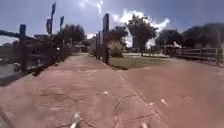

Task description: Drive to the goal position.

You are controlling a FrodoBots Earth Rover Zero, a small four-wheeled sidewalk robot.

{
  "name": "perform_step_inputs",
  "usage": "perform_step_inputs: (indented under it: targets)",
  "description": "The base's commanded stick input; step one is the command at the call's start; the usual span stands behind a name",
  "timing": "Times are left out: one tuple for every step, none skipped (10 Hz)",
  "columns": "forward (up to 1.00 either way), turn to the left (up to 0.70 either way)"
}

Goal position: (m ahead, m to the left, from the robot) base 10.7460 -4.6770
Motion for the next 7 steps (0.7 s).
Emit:
perform_step_inputs:
  targets:
    - [0.85, -0.34]
    - [0.85, -0.34]
    - [0.85, -0.34]
    - [0.85, -0.34]
    - [0.85, -0.34]
    - [0.85, -0.34]
    - [0.85, -0.34]
